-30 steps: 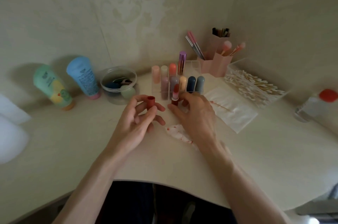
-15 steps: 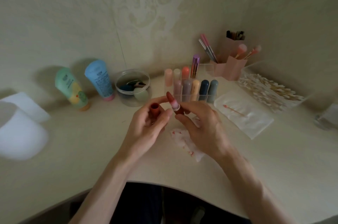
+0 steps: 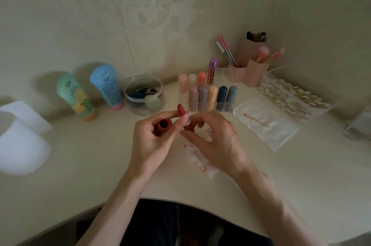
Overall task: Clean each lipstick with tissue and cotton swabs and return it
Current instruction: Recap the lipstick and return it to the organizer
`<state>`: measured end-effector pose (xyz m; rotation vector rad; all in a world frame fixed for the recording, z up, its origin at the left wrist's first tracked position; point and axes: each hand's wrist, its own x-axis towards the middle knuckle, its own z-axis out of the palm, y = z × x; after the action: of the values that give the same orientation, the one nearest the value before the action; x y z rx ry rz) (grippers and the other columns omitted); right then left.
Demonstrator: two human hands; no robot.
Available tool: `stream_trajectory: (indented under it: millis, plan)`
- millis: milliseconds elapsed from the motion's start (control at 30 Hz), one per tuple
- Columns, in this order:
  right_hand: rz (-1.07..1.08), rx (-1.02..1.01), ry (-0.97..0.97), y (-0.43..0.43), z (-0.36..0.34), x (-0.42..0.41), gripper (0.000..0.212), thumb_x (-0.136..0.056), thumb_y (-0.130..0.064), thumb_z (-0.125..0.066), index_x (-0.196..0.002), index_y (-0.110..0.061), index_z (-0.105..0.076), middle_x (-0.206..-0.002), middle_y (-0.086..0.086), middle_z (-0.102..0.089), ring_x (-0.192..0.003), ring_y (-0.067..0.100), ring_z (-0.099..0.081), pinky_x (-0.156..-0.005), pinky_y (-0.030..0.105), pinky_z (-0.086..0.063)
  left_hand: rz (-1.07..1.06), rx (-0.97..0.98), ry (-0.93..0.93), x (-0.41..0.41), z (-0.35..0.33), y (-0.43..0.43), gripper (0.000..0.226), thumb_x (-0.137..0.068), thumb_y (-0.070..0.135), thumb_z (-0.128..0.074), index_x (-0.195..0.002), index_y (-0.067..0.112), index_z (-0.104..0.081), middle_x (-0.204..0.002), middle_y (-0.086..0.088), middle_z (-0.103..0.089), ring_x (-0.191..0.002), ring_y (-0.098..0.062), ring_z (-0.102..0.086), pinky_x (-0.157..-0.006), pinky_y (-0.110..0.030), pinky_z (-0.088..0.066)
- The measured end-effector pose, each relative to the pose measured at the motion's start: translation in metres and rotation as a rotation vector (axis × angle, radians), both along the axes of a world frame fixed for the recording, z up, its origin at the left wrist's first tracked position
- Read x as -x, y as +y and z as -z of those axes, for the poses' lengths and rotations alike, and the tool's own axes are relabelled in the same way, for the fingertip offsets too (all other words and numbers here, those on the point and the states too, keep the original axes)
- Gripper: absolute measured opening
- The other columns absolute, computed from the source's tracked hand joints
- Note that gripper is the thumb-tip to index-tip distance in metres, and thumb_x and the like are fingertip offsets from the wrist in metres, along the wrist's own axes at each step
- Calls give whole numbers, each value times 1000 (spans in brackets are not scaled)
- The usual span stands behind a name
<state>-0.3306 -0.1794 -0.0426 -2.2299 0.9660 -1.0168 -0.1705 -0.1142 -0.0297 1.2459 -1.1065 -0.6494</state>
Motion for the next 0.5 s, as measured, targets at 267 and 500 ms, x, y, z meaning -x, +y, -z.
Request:
stream_trajectory:
  millis: [267, 500]
  plan:
    - [-130, -129, -82, 5, -10, -2, 26, -102, -15, -66, -127, -18, -74, -106, -11, -76, -97, 4, -69, -78, 9, -43, -32, -59, 185, -1, -4, 0, 13, -86, 24, -81, -100, 26, -84, -83, -12, -79, -85, -15, -68, -83, -25, -52]
    - [-50, -87, -97, 3, -6, -1, 25, -95, -25, -77, -120, -25, -71, -100, -16, -71, -95, 13, -65, -79, 14, -43, -60, -45, 207, 3, -8, 2, 10, -84, 15, -82, -94, 15, -82, -83, -3, -80, -81, -12, -73, -79, -17, -55]
